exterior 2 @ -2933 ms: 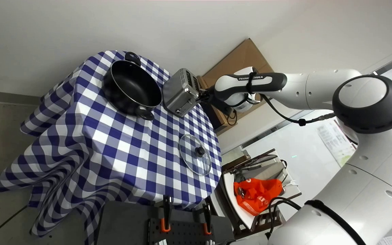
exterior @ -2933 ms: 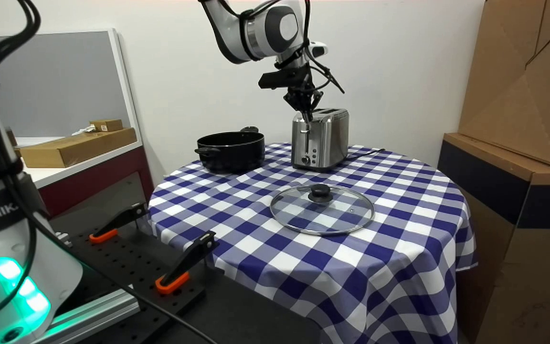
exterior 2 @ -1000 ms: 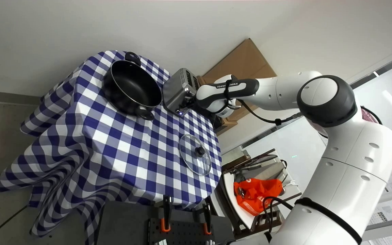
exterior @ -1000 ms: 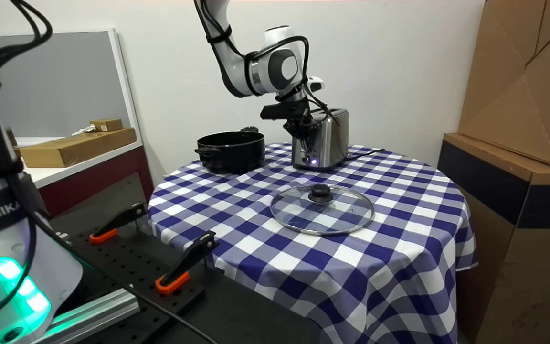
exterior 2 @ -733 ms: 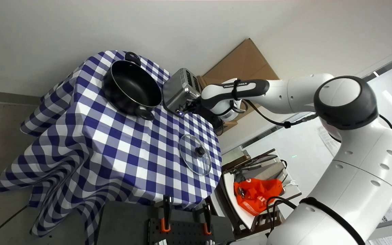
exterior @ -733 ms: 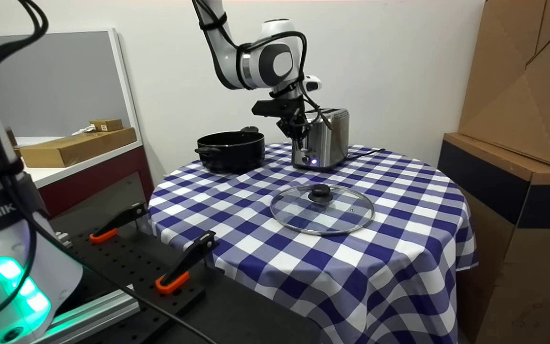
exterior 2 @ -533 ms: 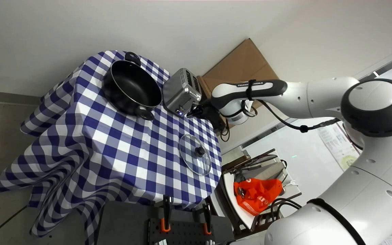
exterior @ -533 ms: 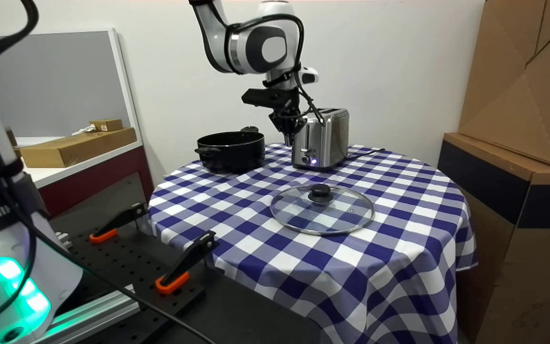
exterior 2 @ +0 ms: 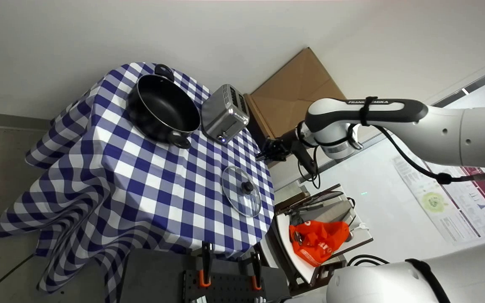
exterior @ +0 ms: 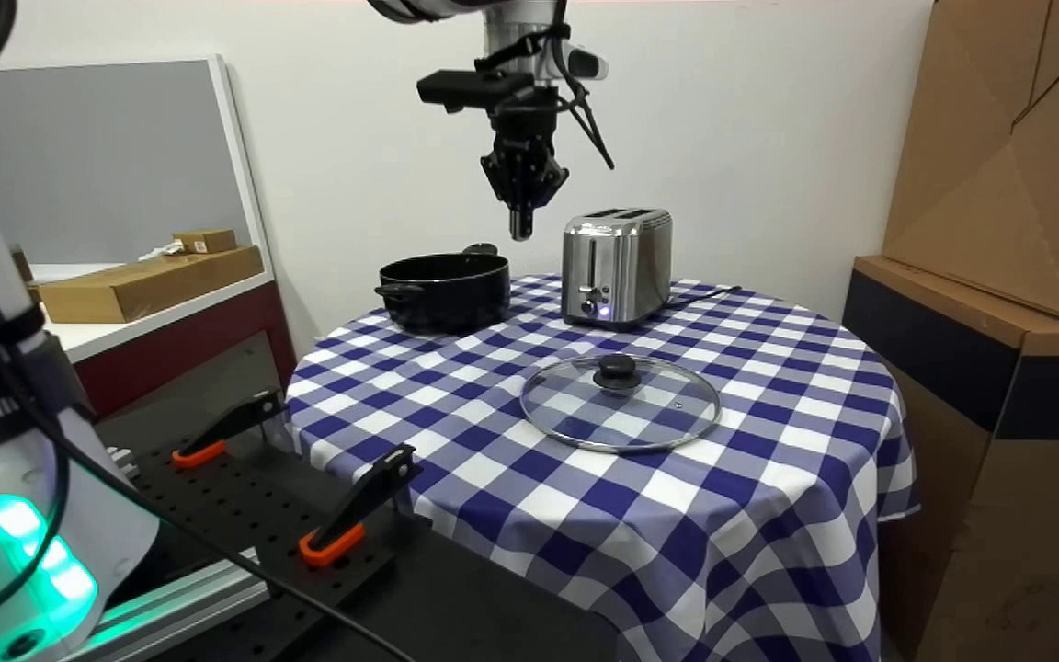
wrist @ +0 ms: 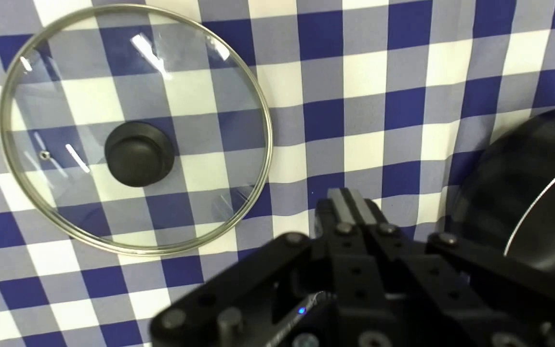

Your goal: Push the toaster lever down

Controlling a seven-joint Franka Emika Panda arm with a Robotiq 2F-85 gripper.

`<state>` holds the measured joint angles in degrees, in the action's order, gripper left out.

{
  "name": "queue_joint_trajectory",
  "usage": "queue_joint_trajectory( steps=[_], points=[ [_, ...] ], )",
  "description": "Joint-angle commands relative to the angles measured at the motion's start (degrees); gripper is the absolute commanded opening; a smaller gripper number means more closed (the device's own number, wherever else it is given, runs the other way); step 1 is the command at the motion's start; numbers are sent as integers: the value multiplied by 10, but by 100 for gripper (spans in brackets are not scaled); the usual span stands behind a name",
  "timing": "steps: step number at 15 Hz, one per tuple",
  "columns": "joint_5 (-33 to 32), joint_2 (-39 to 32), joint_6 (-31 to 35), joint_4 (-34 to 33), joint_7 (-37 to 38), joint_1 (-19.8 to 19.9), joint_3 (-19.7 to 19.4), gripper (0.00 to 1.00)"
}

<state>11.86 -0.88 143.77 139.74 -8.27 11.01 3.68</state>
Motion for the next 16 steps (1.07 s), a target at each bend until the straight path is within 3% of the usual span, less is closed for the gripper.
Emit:
queue_joint_trajectory(
  steps=[1, 5, 7, 8, 9, 12, 16],
  points=[
    [-41, 96, -60, 29, -8, -28, -36, 0],
    [-118, 154, -86, 28, -5, -41, -48, 0],
    [-118, 175, -96, 30, -13, -51, -52, 28],
    [-111, 185, -98, 32, -4, -54, -54, 34],
    [-111, 152, -84, 16, -1, -55, -56, 17],
    [-111, 172, -87, 24, 0, -60, -58, 34],
    [-111, 173, -87, 26, -1, -61, -59, 34]
  ],
)
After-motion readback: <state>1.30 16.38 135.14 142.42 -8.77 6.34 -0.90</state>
